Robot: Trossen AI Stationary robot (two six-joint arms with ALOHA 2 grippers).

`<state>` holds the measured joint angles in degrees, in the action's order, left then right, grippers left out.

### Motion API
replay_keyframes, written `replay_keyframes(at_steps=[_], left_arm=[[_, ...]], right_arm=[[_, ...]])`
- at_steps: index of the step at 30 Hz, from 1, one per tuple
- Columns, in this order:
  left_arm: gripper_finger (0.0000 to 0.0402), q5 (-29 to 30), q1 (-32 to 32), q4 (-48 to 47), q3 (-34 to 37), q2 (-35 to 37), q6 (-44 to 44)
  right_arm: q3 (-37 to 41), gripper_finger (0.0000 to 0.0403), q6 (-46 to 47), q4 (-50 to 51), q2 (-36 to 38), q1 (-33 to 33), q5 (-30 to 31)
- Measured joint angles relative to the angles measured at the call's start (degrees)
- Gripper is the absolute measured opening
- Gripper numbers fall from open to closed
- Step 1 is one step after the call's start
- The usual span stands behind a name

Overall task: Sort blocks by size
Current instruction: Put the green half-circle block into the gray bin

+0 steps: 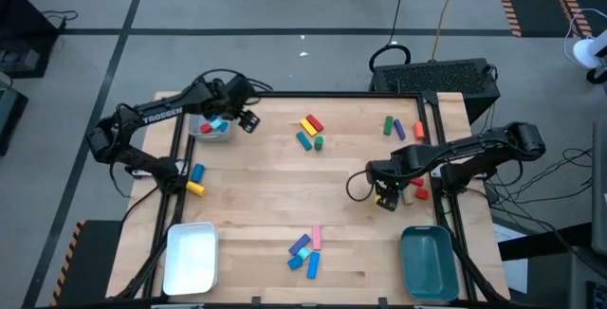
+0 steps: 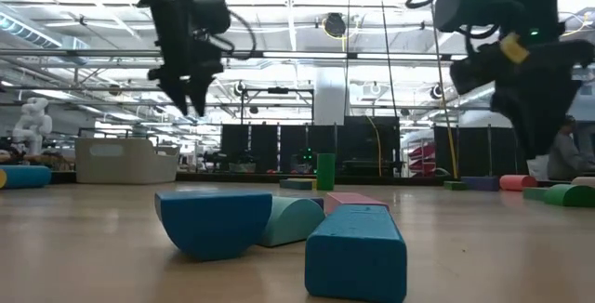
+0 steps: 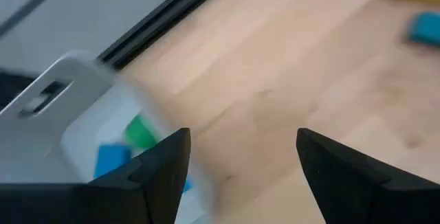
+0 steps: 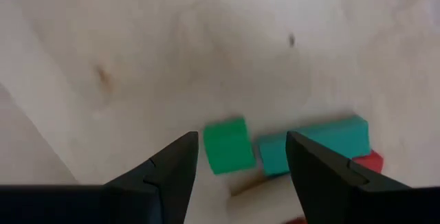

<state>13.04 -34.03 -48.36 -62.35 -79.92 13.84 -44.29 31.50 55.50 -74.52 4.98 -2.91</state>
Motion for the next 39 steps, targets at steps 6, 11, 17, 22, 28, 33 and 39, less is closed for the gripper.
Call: replay_keyframes(at_steps=[6, 11, 17, 22, 28, 33, 39], left_arm=[[0.0267, -0.02, 9.81, 8.69, 0.05, 0.0, -7.17], [0.0267, -1.21, 16.46, 22.71, 3.64, 0.02, -12.72], [0.0267, -4.35, 22.01, 40.24, 11.57, 0.02, -15.74], [0.0267, -4.5, 25.47, 49.65, 15.84, 0.0, -15.79], [0.0267, -4.52, 28.6, 58.49, 19.32, 0.0, -16.04], [0.0267, -4.5, 30.51, 62.93, 21.2, 0.0, -16.16], [0.0267, -4.5, 32.61, 65.3, 21.53, -0.08, -16.24]], right_arm=[[0.0, 0.0208, -0.72, 0.76, 0.0, 4.14, 1.84], [0.09, 0.0208, 0.08, 0.62, 0.0, 6.85, 6.28], [3.09, 0.0208, 2.06, 0.36, 0.0, 9.45, 6.05], [5.06, 0.0208, 3.85, -0.25, 0.0, 10.9, 5.94], [7.88, 0.0208, 2.65, -5.57, 0.0, 11.39, 5.83], [10.2, 0.0208, 2.12, -9.28, 0.13, 11.38, 6.23], [10.47, 0.0203, 2.13, -9.63, 0.13, 11.38, 6.44]])
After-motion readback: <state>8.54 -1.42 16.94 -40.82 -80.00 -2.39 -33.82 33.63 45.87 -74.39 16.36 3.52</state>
